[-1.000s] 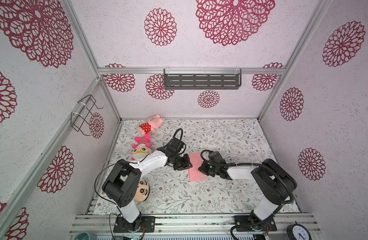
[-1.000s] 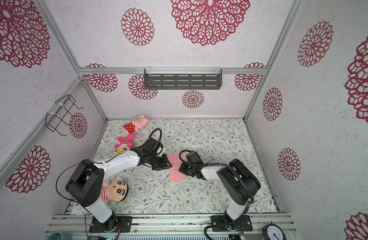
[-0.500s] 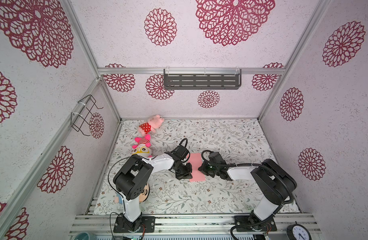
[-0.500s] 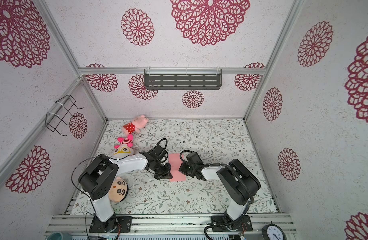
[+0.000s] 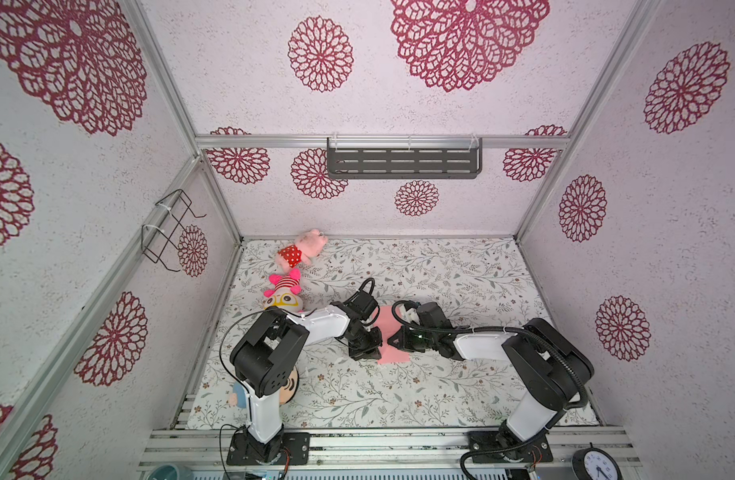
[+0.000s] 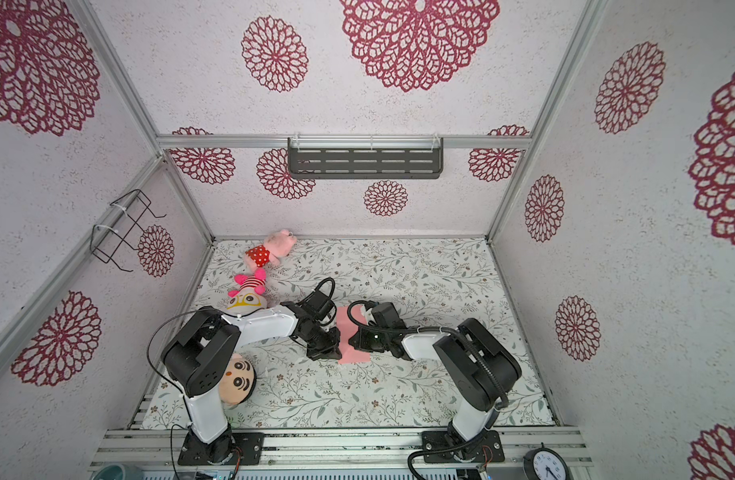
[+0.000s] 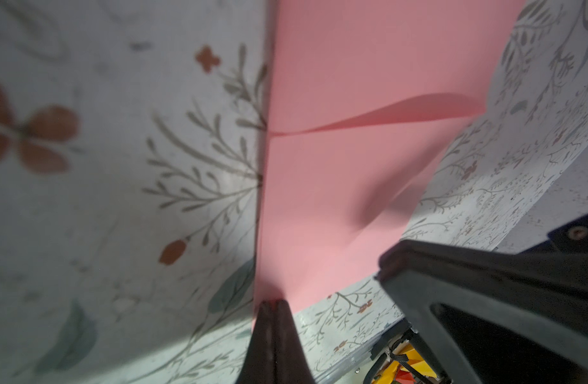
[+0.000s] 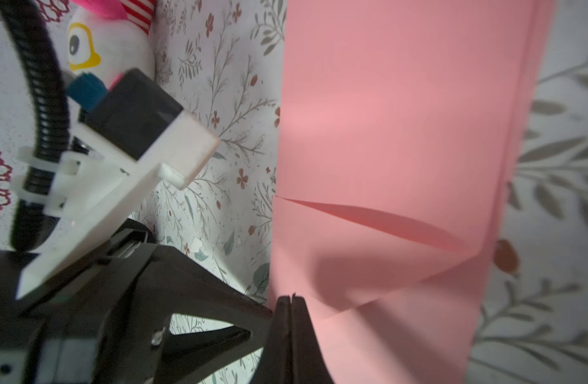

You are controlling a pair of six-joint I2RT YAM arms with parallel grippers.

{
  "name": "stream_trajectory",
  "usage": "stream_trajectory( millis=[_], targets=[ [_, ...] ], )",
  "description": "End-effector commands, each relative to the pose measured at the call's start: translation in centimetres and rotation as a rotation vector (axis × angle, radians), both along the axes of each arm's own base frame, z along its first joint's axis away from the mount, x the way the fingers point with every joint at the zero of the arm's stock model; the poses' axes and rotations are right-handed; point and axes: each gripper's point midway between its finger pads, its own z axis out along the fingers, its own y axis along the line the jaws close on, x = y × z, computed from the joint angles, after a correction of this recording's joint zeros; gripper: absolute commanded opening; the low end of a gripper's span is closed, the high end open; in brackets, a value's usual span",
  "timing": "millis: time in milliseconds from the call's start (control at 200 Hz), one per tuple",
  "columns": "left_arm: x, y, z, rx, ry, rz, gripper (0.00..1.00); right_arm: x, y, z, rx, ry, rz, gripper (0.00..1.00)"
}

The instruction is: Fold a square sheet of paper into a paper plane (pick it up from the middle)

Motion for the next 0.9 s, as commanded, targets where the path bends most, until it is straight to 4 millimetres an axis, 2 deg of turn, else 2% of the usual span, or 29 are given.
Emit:
stream_trajectory(
  millis=[0,125,225,370,565,751,896],
  targets=[
    [-0.3,0.9,-1.1,0.066,0.018,0.002,0.0,-0.7,1.7,0.6,0.04,-0.015,0.089,0.05],
    [-0.3,0.9,-1.2,0.066,0.021,0.002,0.0,-1.0,2.0,-0.3,0.026,0.014,0.109,0.05],
    [-0.5,1.0,-1.2,0.069,0.023,0.002,0.0,-0.8,1.4,-1.2,-0.006,0.032,0.089,0.05],
    [-0.5,1.0,-1.3,0.069,0.025,0.002,0.0,0.1,-1.3,-3.5,-0.092,0.086,0.018,0.03],
    [-0.6,1.1,-1.2,0.068,0.025,0.0,0.0,1.1,-4.4,-5.1,-0.162,0.114,-0.036,0.02],
    [-0.6,1.1,-1.2,0.068,0.025,-0.001,0.0,2.2,-7.0,-5.9,-0.185,0.149,-0.099,0.03],
    [-0.6,1.1,-1.1,0.069,0.024,-0.001,0.0,3.0,-8.7,-5.7,-0.203,0.146,-0.138,0.03]
  ],
)
